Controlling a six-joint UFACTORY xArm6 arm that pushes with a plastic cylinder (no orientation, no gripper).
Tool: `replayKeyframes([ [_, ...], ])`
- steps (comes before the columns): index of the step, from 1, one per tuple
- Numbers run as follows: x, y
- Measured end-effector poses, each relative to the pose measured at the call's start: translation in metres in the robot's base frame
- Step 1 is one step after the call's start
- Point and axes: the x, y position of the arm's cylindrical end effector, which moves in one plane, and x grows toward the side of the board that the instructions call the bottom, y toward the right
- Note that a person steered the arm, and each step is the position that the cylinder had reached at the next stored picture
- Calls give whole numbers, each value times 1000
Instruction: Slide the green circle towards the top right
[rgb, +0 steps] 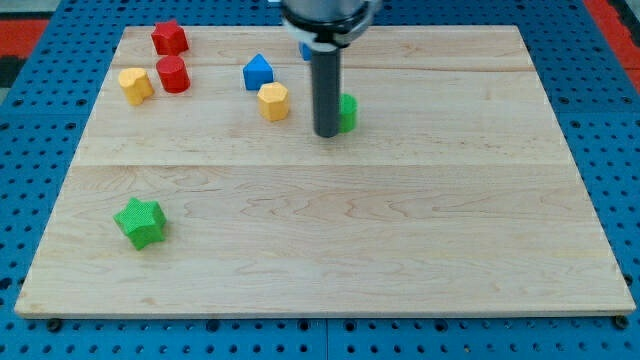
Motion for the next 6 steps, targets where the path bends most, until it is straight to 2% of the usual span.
replayKeyframes([
  [1,-14,43],
  [2,-36,58],
  [3,-36,47],
  [4,-57,5],
  [5,-79,7],
  [6,-69,14],
])
